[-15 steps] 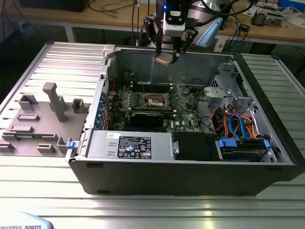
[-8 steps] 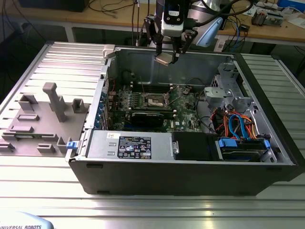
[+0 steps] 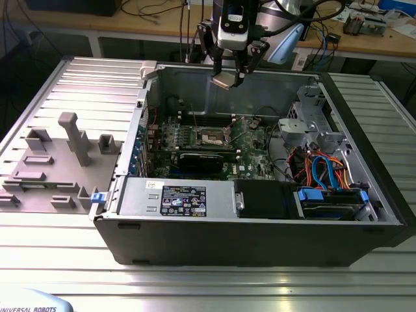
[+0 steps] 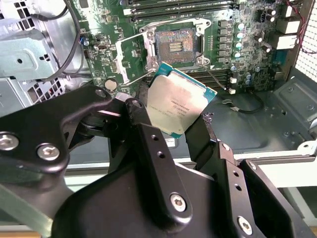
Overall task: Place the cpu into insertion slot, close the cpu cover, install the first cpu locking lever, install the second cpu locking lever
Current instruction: 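Place the cpu into insertion slot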
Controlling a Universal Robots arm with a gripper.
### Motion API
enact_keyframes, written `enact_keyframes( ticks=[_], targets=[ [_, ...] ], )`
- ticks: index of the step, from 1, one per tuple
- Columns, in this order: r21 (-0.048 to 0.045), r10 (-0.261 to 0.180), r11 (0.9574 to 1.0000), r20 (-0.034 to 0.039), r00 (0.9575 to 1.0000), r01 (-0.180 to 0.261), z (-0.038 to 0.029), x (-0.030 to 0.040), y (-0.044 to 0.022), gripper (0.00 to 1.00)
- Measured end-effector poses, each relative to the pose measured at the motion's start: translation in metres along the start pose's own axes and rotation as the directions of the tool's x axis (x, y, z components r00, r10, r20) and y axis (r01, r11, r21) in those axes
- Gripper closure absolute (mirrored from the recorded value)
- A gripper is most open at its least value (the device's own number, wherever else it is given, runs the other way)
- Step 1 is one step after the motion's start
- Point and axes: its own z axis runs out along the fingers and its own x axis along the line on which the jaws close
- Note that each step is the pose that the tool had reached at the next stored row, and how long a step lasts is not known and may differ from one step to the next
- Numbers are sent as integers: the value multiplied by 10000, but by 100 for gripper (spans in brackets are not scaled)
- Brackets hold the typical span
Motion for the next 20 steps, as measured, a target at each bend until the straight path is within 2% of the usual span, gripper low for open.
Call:
enact_keyframes(
  ticks=[4, 13, 20],
  targets=[
    [-4, 181, 9998, 16, 9998, -181, 0, 0, 0, 46],
    [-4, 231, 9997, 21, 9997, -231, 0, 0, 0, 46],
    [-15, 639, 9980, 57, 9979, -639, 0, 0, 0, 46]
  ],
)
